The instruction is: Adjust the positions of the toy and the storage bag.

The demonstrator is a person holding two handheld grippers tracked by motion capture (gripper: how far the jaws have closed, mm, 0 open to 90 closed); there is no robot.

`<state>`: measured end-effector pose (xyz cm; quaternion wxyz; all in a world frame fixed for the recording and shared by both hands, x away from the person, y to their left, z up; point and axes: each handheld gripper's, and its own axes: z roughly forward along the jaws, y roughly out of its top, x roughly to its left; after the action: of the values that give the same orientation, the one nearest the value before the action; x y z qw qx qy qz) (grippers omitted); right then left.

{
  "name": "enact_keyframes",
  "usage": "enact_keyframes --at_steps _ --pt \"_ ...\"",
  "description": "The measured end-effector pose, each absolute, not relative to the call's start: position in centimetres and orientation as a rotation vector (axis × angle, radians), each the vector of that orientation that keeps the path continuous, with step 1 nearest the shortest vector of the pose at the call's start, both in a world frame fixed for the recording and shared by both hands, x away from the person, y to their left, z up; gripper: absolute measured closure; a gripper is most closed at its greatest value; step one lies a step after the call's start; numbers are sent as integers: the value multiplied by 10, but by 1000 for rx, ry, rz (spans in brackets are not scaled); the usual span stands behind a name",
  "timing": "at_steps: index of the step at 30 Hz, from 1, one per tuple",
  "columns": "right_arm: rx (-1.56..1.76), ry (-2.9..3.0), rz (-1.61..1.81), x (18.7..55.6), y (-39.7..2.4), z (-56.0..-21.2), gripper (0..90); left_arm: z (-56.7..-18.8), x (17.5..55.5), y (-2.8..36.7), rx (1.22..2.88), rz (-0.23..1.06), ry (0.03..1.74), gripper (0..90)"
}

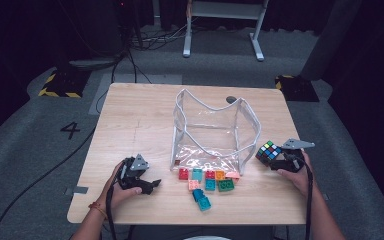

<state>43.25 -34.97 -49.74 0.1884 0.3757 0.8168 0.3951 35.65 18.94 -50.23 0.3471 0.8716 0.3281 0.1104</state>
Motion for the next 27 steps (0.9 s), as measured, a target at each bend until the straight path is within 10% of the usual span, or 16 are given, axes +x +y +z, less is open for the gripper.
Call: enact_keyframes --at_steps 27 --pt "1054 2239 1140 424 -363 -483 337 -502 366 190 2275 274 813 127"
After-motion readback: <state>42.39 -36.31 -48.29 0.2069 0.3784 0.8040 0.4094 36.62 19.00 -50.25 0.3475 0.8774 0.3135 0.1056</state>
